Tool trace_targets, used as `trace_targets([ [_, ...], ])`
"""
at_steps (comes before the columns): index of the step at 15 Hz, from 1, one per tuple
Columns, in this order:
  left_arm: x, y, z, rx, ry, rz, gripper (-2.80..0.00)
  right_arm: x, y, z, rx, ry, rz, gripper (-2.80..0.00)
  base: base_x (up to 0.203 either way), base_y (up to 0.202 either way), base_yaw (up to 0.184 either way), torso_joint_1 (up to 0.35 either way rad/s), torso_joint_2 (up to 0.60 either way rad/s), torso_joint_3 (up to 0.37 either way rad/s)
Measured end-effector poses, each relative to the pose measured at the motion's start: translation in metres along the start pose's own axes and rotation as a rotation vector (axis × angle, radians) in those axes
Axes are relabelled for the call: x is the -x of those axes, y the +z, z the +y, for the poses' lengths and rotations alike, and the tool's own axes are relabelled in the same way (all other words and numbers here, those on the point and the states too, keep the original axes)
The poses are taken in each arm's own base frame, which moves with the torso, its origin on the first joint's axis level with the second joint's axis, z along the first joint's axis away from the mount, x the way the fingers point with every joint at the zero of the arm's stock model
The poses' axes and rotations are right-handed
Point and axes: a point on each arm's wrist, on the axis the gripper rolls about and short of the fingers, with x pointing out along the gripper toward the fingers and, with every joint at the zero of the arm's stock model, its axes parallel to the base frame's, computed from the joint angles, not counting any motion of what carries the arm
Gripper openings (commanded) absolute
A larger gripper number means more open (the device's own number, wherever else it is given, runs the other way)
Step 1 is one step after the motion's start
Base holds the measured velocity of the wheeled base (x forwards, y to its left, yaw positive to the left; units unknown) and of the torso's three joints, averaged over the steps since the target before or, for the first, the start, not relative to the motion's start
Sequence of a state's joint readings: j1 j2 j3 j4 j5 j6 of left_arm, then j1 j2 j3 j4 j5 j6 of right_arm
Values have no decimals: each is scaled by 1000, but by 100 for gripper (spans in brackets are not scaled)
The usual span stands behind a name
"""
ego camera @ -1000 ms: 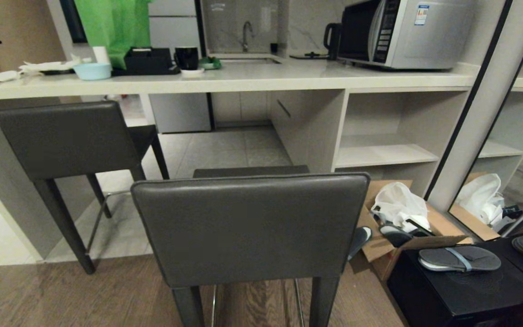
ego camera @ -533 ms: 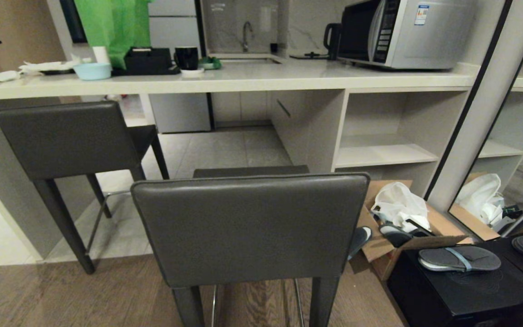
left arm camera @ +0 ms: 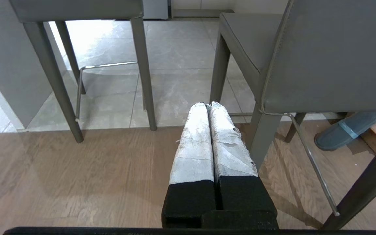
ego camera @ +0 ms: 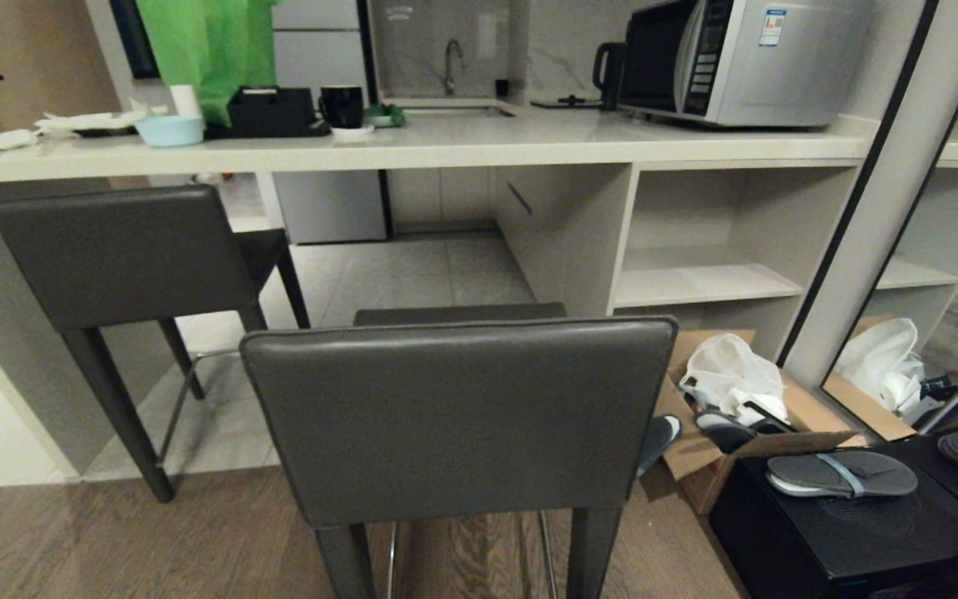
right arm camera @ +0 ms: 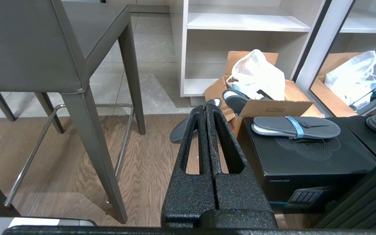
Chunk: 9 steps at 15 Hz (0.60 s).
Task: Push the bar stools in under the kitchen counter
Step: Pull the gray chair out from under the dining table
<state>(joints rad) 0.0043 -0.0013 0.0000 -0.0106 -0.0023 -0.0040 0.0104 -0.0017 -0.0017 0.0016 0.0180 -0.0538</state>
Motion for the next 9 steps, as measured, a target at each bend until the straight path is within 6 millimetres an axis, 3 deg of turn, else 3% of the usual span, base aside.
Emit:
trace_targets([
  [9, 0, 0, 0, 0, 0, 1, -280, 0, 0, 0, -4, -2, 0, -280, 0, 0, 0, 0, 0, 0],
])
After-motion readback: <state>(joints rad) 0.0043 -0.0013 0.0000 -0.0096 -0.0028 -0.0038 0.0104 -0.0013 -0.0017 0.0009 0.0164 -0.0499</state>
